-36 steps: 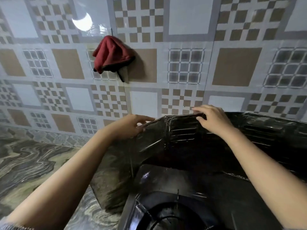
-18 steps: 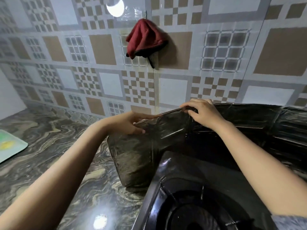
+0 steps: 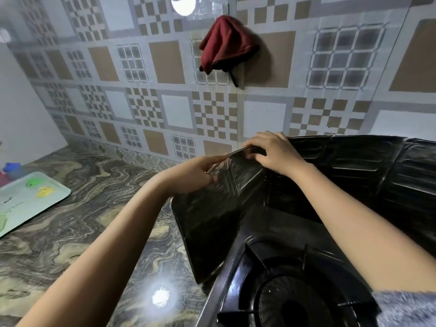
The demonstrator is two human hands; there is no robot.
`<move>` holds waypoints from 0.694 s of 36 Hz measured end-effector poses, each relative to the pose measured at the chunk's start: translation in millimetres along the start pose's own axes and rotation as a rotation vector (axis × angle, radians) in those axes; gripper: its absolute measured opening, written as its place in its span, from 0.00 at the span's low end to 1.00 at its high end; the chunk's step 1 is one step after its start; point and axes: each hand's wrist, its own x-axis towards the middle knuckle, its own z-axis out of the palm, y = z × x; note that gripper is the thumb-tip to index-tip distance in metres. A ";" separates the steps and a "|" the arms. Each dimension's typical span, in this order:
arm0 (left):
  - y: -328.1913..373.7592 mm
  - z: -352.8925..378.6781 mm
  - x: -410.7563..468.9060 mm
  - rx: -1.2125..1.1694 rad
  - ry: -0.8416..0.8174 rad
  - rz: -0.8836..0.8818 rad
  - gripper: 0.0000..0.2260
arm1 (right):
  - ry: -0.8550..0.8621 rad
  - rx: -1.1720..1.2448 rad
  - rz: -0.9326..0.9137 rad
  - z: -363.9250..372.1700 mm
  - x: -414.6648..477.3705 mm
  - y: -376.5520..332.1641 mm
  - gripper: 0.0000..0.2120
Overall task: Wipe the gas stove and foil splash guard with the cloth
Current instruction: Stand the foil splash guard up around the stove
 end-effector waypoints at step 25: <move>-31.5 46.2 -52.7 -0.380 0.653 0.118 0.19 | -0.036 0.071 -0.100 11.0 -0.8 -15.3 0.17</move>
